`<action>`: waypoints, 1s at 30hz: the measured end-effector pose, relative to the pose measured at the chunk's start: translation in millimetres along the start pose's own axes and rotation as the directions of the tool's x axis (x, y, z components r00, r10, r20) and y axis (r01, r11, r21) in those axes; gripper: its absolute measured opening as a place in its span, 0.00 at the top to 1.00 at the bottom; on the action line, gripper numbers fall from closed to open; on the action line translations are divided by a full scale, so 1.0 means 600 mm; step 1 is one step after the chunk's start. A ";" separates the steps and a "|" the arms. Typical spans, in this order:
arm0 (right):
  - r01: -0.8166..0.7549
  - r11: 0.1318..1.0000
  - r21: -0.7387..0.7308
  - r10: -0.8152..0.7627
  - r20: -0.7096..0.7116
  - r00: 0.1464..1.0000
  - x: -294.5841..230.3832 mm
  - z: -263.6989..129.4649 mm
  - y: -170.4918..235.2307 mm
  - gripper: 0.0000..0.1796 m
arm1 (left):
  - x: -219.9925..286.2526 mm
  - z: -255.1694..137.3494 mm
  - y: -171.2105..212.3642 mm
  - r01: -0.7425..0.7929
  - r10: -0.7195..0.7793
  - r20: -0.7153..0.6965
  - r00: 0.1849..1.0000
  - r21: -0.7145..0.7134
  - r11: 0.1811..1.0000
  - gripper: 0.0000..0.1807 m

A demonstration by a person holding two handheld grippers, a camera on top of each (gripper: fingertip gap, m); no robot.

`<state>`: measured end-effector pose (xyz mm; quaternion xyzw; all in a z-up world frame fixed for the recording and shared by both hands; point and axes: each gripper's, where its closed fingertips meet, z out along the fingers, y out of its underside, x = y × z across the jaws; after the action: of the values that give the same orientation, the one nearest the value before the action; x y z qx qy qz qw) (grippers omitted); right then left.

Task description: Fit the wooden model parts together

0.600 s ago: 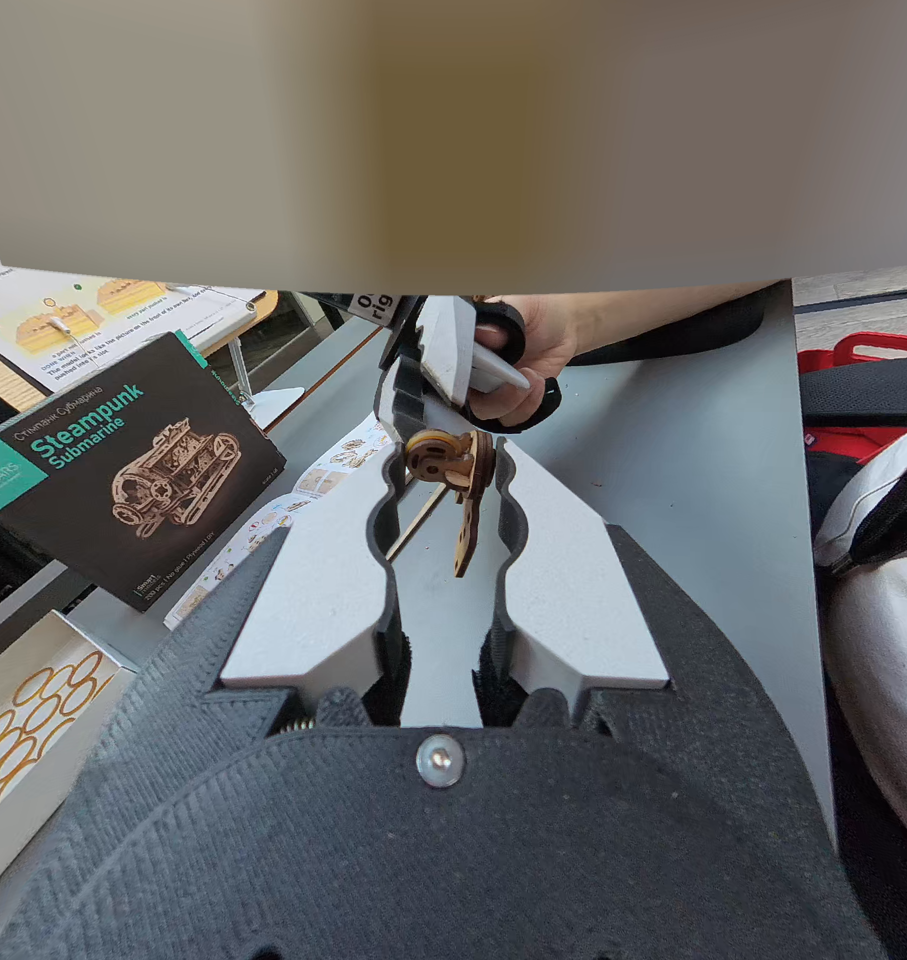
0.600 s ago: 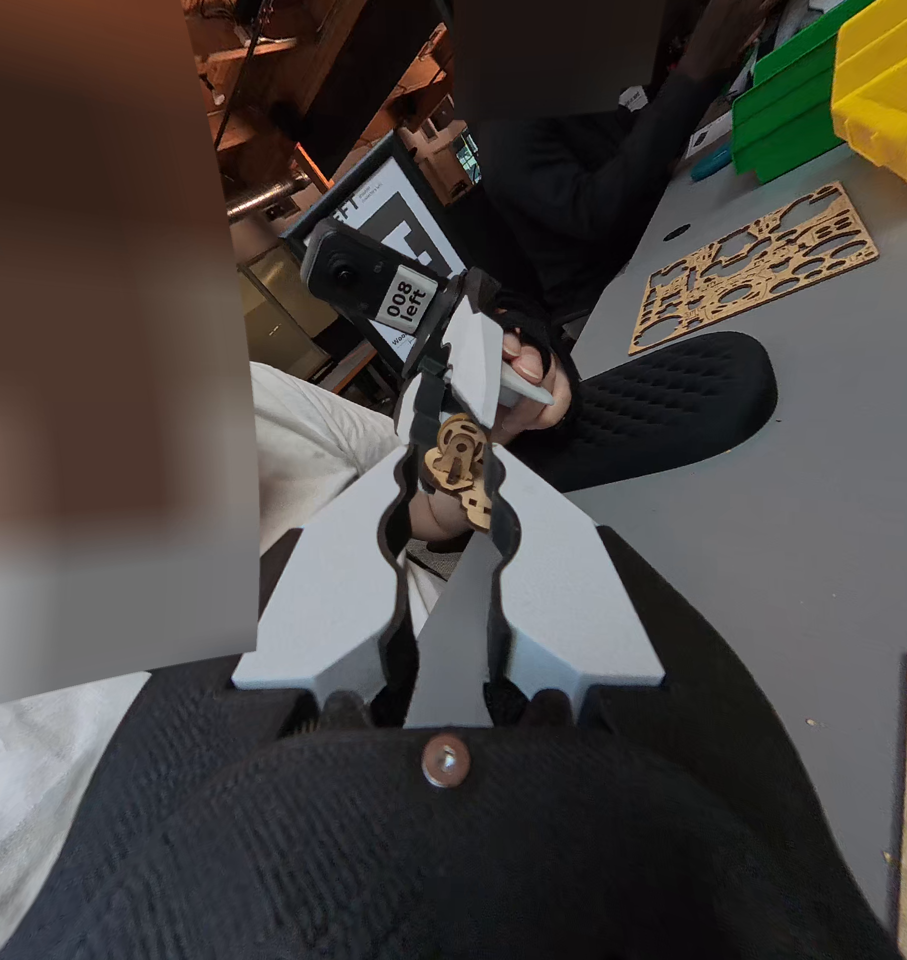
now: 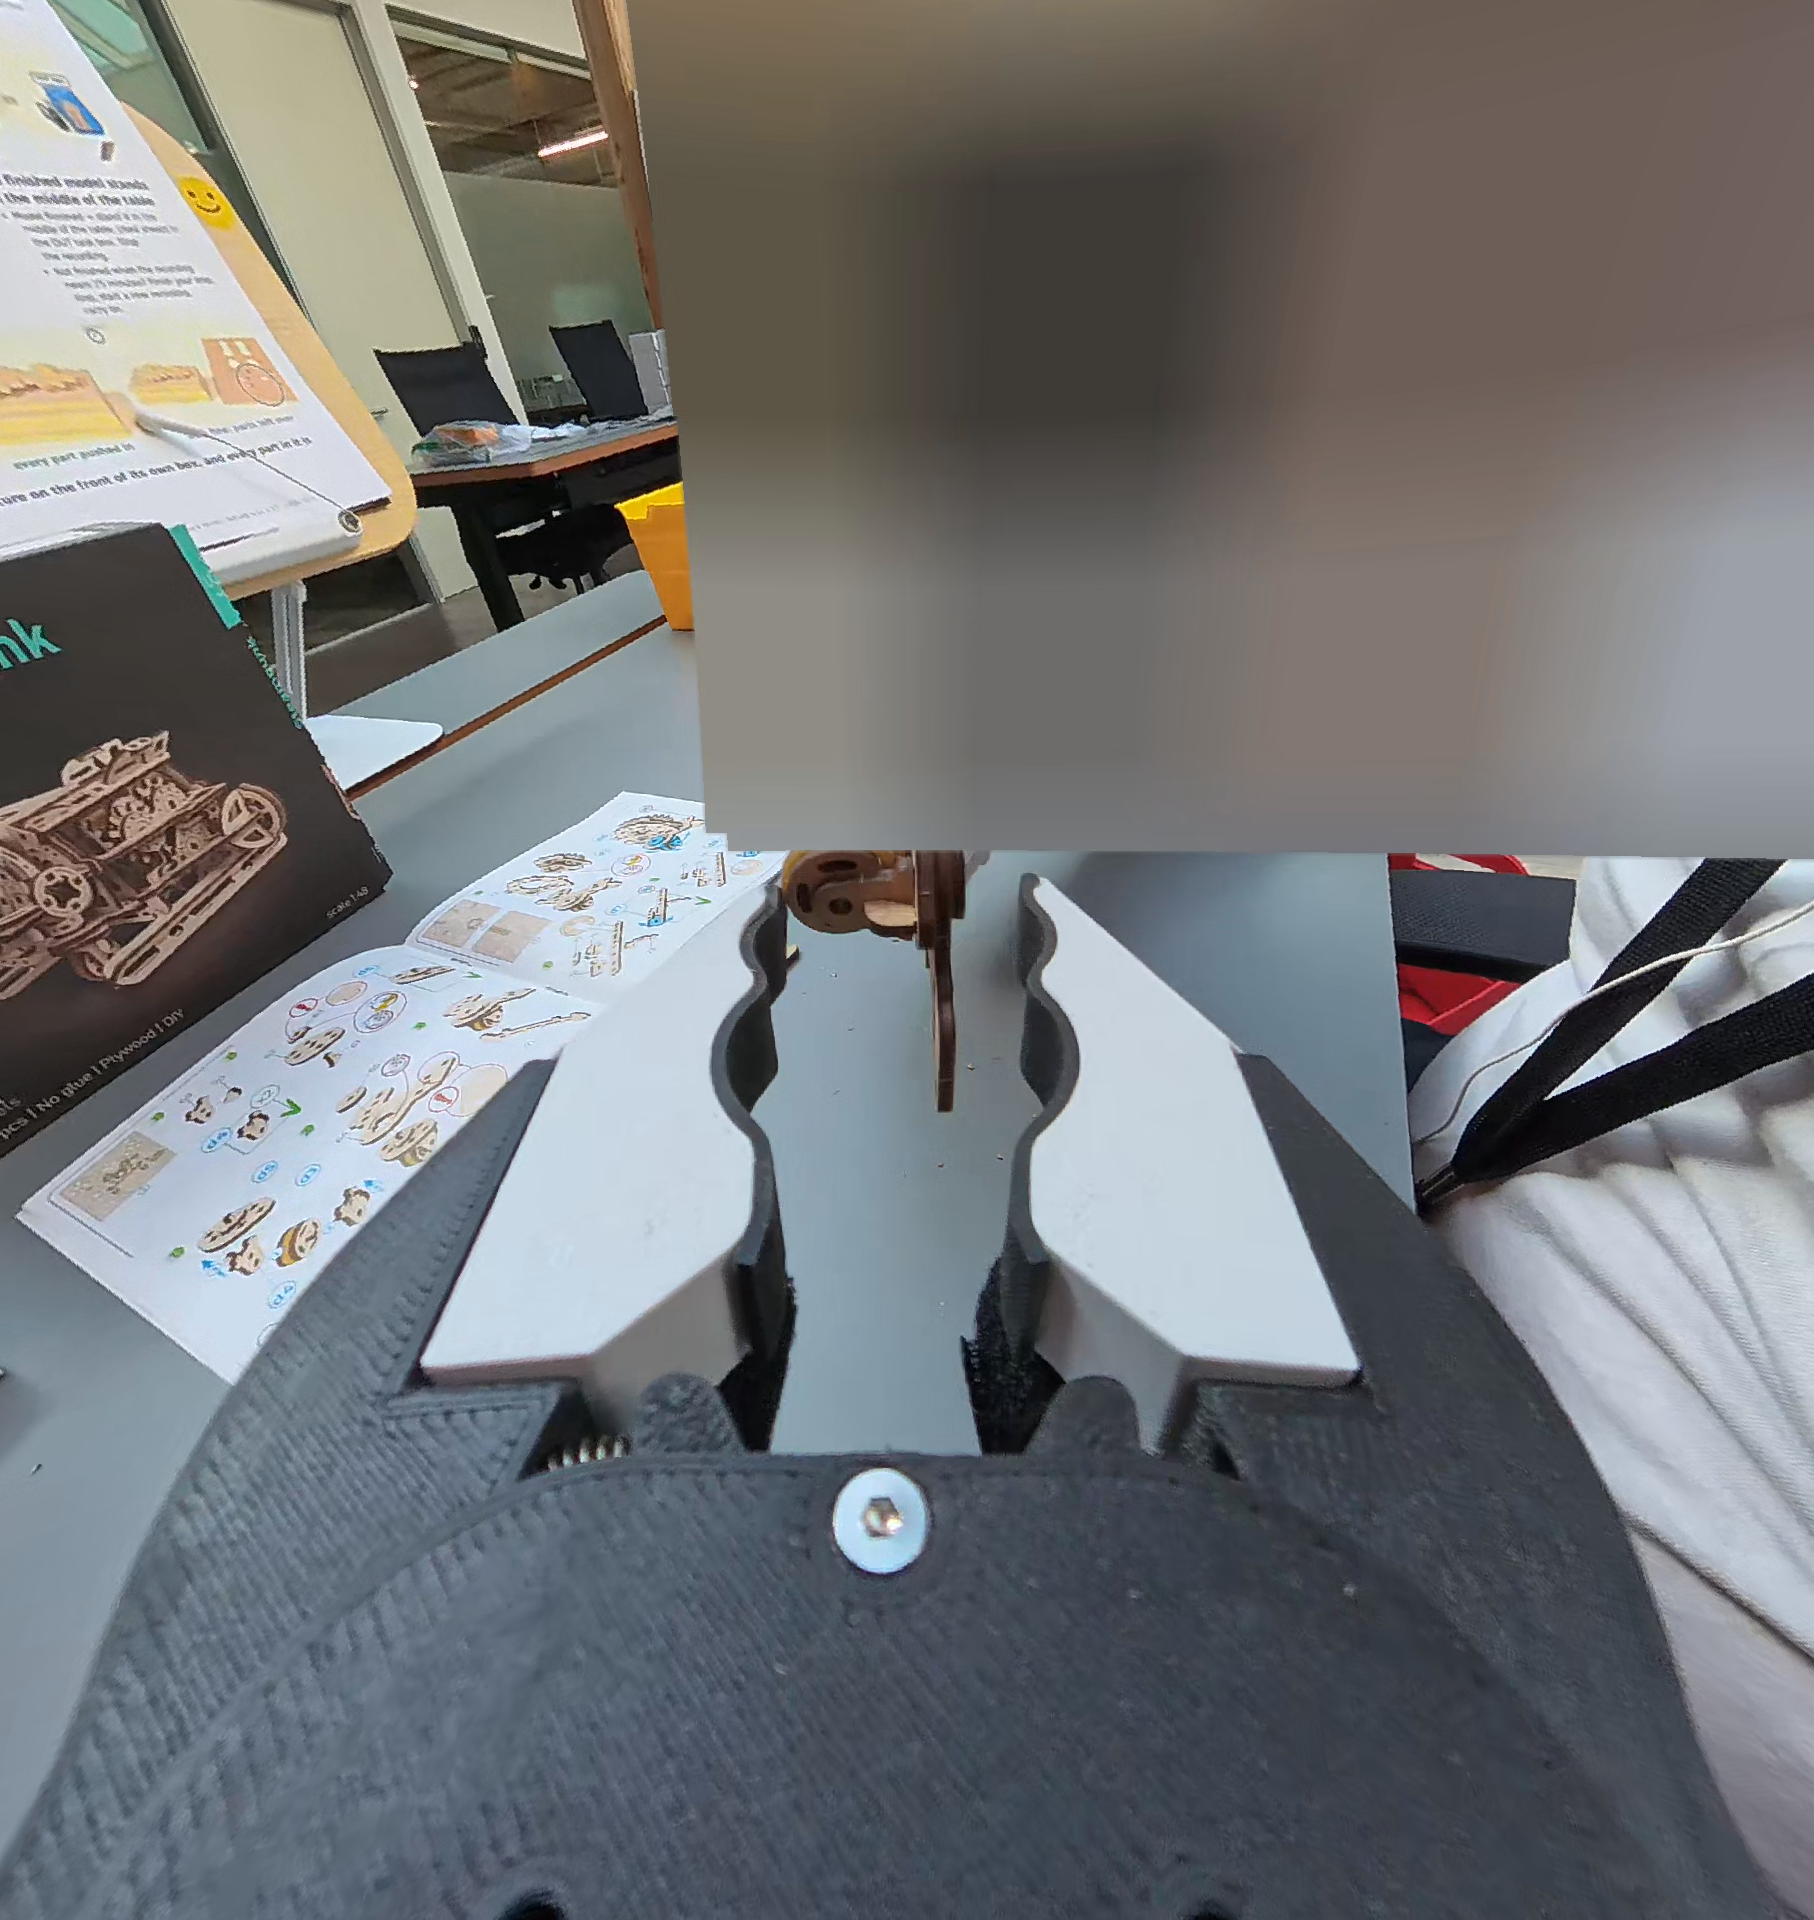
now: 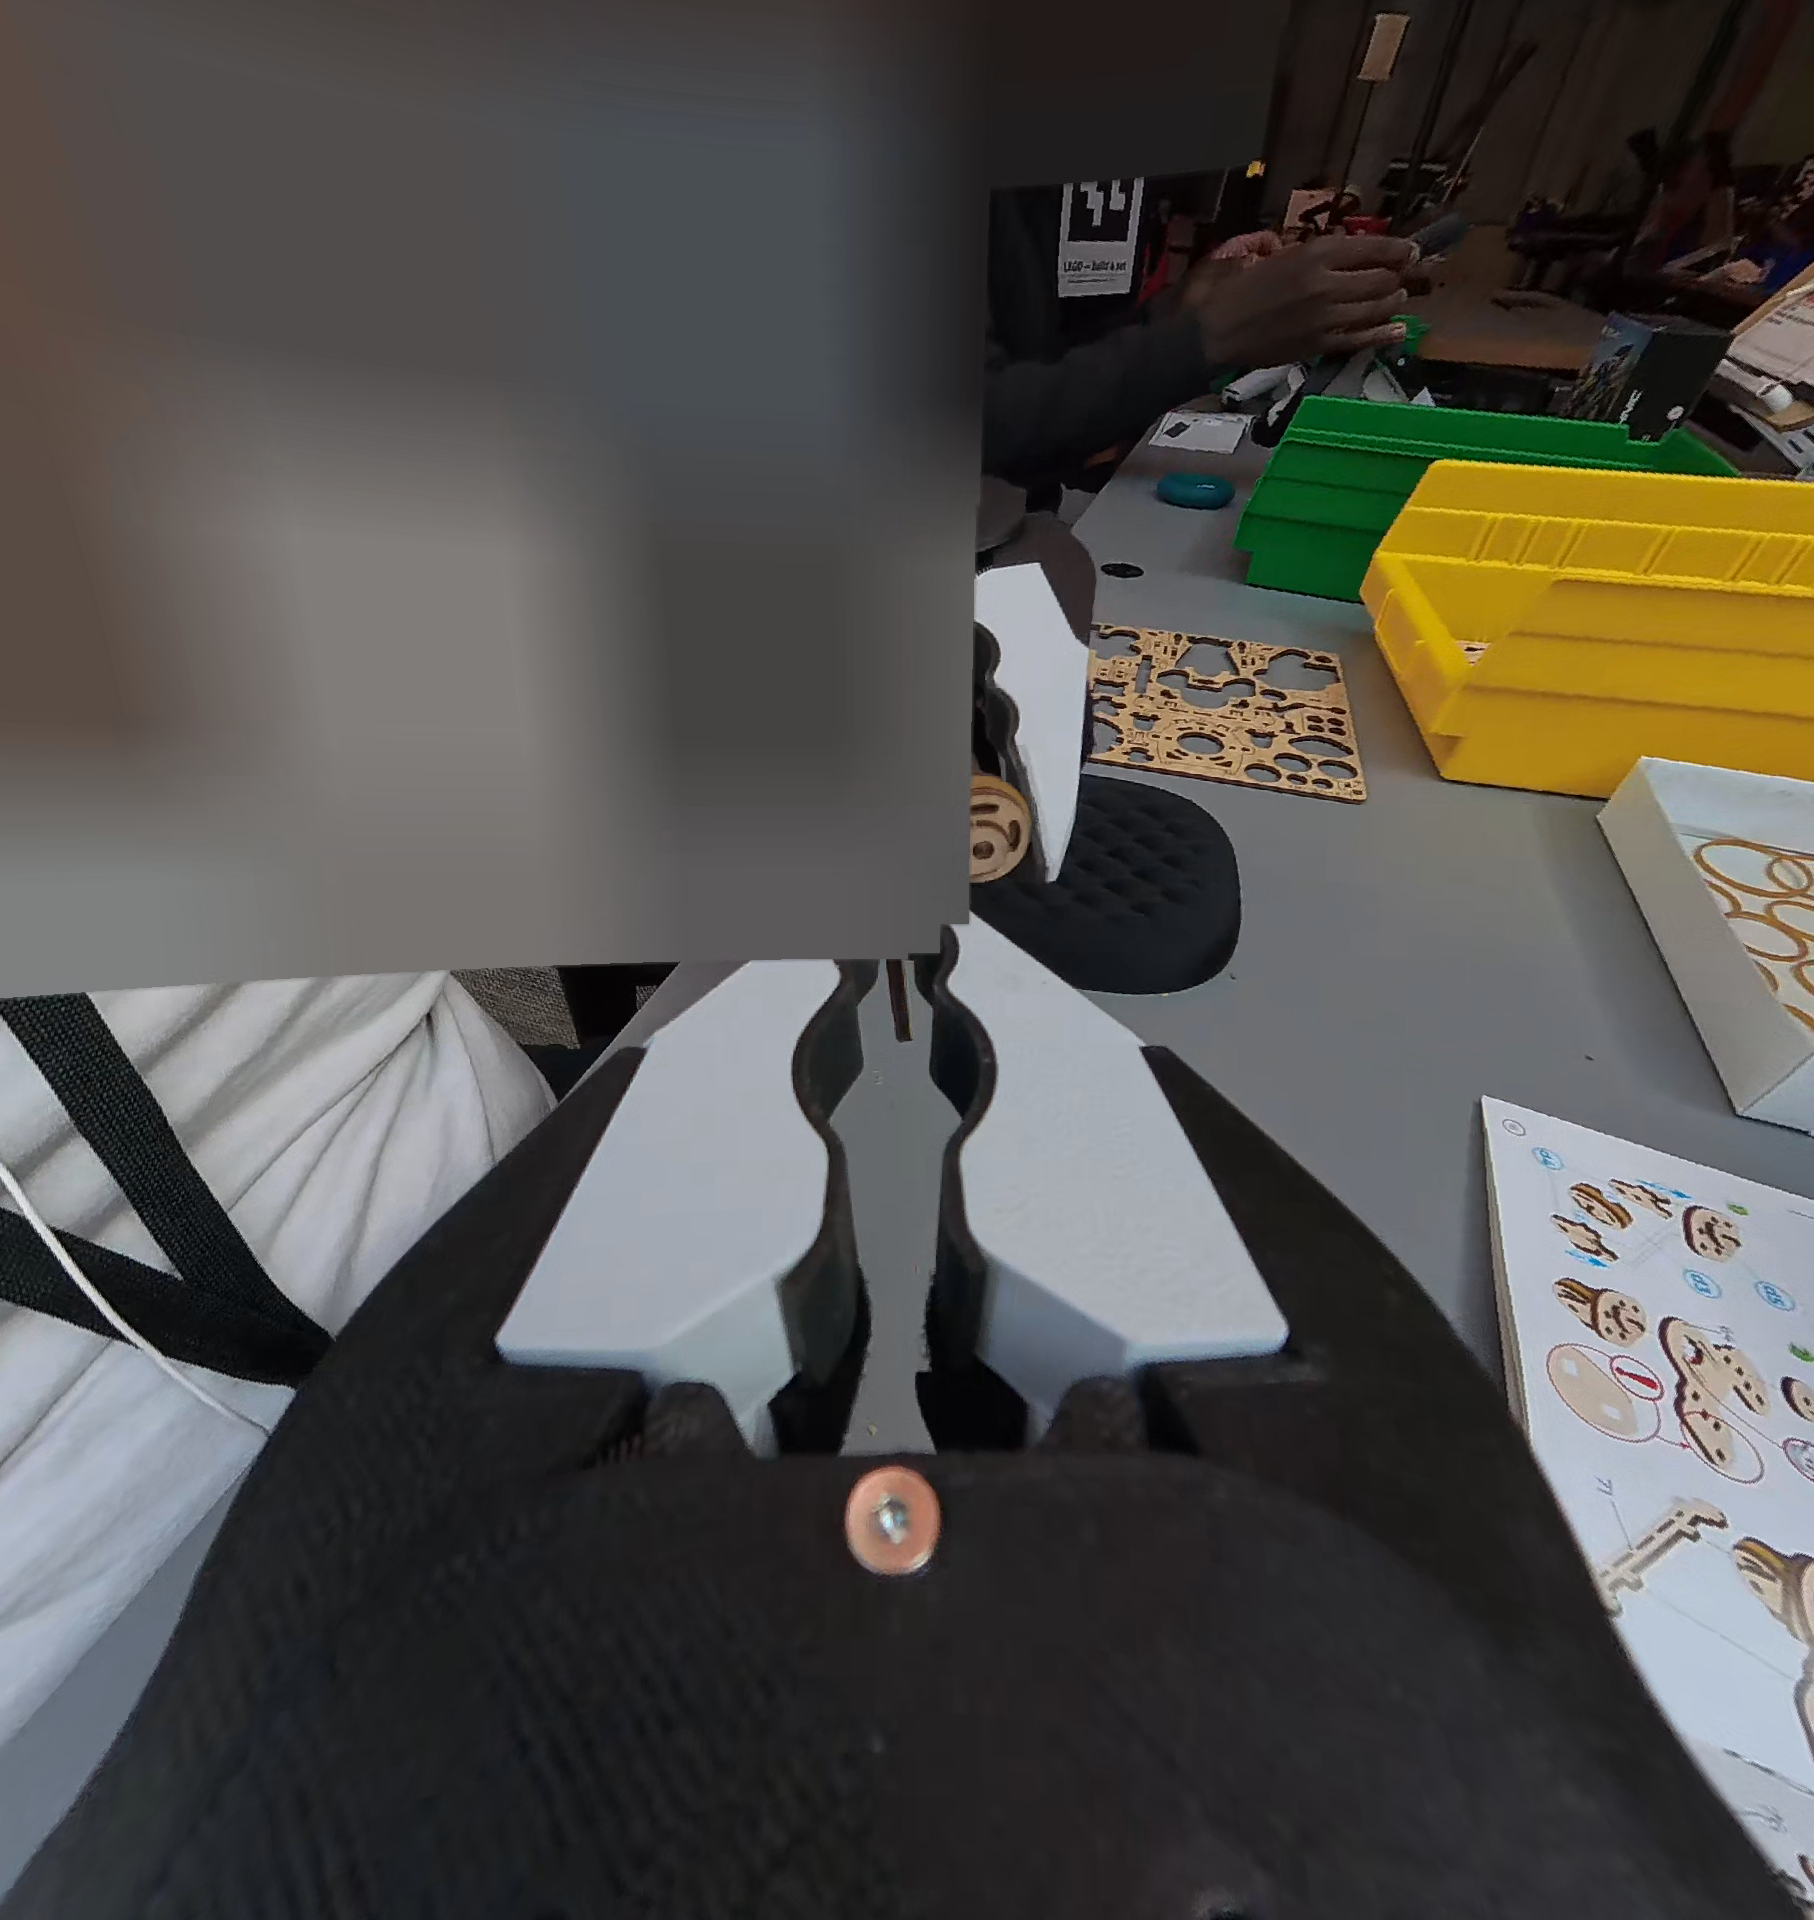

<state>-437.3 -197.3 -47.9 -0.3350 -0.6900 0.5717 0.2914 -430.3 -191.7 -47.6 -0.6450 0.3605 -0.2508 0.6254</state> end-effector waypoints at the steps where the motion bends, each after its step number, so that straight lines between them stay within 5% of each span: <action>1: -0.014 1.000 0.004 0.014 -0.004 1.000 0.003 -0.002 -0.001 0.98 | -0.001 0.000 0.003 -0.013 0.013 0.008 1.000 -0.015 1.000 0.75; 7: -0.067 0.998 0.010 0.067 0.003 0.998 0.009 -0.005 0.000 0.98 | -0.018 -0.006 -0.001 -0.026 0.026 0.079 0.997 -0.010 1.000 0.80; 16: 0.277 0.958 -0.074 -0.282 -0.065 0.957 -0.001 0.001 0.015 0.98 | -0.004 0.000 -0.002 -0.151 0.153 0.087 0.984 -0.034 0.988 0.83; 30: 0.466 0.876 -0.122 -0.480 -0.140 0.866 0.002 -0.004 0.011 0.98 | -0.007 0.001 0.012 -0.180 0.187 0.096 0.978 -0.079 0.981 0.82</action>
<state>-435.6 -194.0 -53.8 -0.2139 -0.7478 0.4234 0.4646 -433.5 -187.5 -54.1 -0.6426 0.3943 -0.1456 0.6406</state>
